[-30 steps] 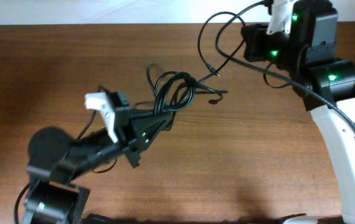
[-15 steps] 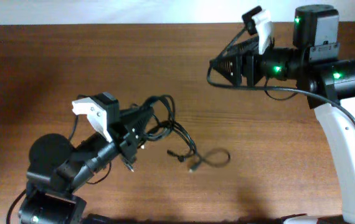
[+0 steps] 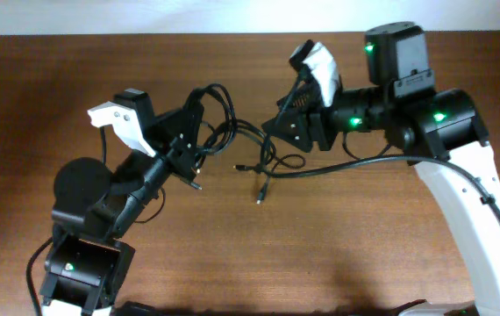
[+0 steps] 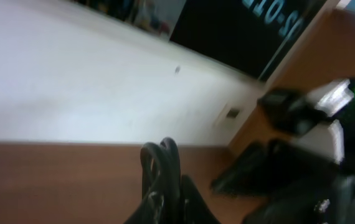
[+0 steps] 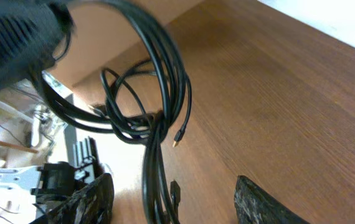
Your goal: Untangle cables
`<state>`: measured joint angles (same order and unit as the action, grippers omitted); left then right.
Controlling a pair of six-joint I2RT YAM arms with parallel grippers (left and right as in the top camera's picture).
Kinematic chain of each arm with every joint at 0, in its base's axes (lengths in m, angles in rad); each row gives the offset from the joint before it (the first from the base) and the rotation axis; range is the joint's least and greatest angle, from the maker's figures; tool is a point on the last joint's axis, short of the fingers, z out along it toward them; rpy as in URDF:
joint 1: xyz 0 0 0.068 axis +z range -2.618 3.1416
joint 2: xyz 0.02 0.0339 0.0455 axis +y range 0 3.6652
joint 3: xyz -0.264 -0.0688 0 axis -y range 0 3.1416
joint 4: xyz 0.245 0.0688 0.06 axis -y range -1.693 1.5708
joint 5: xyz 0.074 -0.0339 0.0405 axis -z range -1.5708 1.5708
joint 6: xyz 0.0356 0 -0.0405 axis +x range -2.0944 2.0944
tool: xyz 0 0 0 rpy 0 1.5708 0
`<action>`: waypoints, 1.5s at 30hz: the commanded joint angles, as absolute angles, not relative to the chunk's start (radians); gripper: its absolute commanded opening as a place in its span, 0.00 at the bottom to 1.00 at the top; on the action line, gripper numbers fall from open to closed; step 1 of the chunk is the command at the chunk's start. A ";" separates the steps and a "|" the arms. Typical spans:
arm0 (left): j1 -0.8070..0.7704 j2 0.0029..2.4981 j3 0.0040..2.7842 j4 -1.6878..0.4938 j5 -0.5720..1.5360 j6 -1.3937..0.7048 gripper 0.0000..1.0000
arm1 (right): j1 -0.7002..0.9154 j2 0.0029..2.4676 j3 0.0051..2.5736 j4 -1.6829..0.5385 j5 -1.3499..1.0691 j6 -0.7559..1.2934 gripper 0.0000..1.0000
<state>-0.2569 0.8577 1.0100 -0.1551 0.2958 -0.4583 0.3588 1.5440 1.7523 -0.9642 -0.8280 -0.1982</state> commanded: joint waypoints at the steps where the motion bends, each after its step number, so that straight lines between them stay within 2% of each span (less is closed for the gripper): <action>1: -0.260 0.850 1.022 -0.047 0.303 -0.514 0.07 | 0.408 1.573 1.768 -0.957 -0.728 -0.212 0.58; 2: -0.260 0.850 1.022 -0.030 0.303 -0.527 0.08 | 0.413 1.585 1.768 -0.945 -0.728 -0.210 0.43; 3: -0.260 0.850 1.022 -0.026 0.303 -0.530 0.08 | 0.413 1.596 1.768 -0.933 -0.729 -0.198 0.18; 4: -0.260 0.850 1.022 -0.027 0.303 -0.530 0.08 | 0.413 1.610 1.768 -0.926 -0.730 -0.170 0.15; 5: -0.260 0.850 1.022 -0.031 0.303 -0.530 0.08 | 0.413 1.620 1.768 -0.925 -0.733 -0.155 0.28; 6: -0.260 0.850 1.022 -0.035 0.303 -0.530 0.08 | 0.416 1.624 1.768 -0.925 -0.741 -0.156 0.31; 7: -0.260 0.850 1.022 -0.035 0.303 -0.530 0.08 | 0.419 1.627 1.768 -0.919 -0.739 -0.156 0.11; 8: -0.260 0.850 1.022 -0.034 0.302 -0.530 0.08 | 0.419 1.627 1.768 -0.907 -0.739 -0.156 0.04; 11: -0.259 0.850 1.022 -0.034 0.302 -0.525 0.09 | 0.415 1.627 1.768 -0.880 -0.706 -0.156 0.04; 15: -0.259 0.847 1.022 -0.033 0.298 -0.522 0.09 | 0.384 1.627 1.768 -0.883 -0.484 -0.155 0.04; 18: -0.259 0.847 1.022 -0.033 0.299 -0.522 0.09 | 0.326 1.627 1.768 -0.886 -0.403 -0.155 0.04; 27: -0.259 0.847 1.022 -0.044 0.299 -0.522 0.11 | 0.283 1.627 1.768 -0.885 -0.461 -0.115 0.04; 30: -0.259 0.847 1.022 -0.132 0.299 -0.522 0.14 | 0.283 1.627 1.768 -0.883 -0.487 -0.115 0.04; 32: -0.259 0.849 1.022 -0.218 0.299 -0.493 0.17 | 0.283 1.625 1.769 -0.863 -0.633 -0.116 0.04; 33: -0.259 0.850 1.022 -0.255 0.300 -0.471 0.23 | 0.283 1.622 1.769 -0.844 -0.722 -0.116 0.04; 34: -0.259 0.850 1.022 -0.281 0.303 -0.452 0.37 | 0.283 1.617 1.769 -0.828 -0.804 -0.116 0.04; 35: -0.259 0.850 1.022 -0.284 0.338 -0.416 0.70 | 0.283 1.611 1.769 -0.824 -0.849 -0.116 0.04; 36: -0.259 0.850 1.022 -0.284 0.380 -0.377 0.86 | 0.283 1.604 1.769 -0.823 -0.883 -0.119 0.04; 37: -0.259 0.850 1.022 -0.287 0.429 -0.332 0.92 | 0.283 1.598 1.769 -0.821 -0.915 -0.119 0.04; 39: -0.259 0.850 1.022 -0.320 0.480 -0.253 0.96 | 0.283 1.575 1.769 -0.809 -1.023 -0.118 0.04; 45: -0.259 0.850 1.022 -0.387 0.429 -0.176 0.97 | 0.283 1.478 1.769 -0.779 -1.090 -0.086 0.04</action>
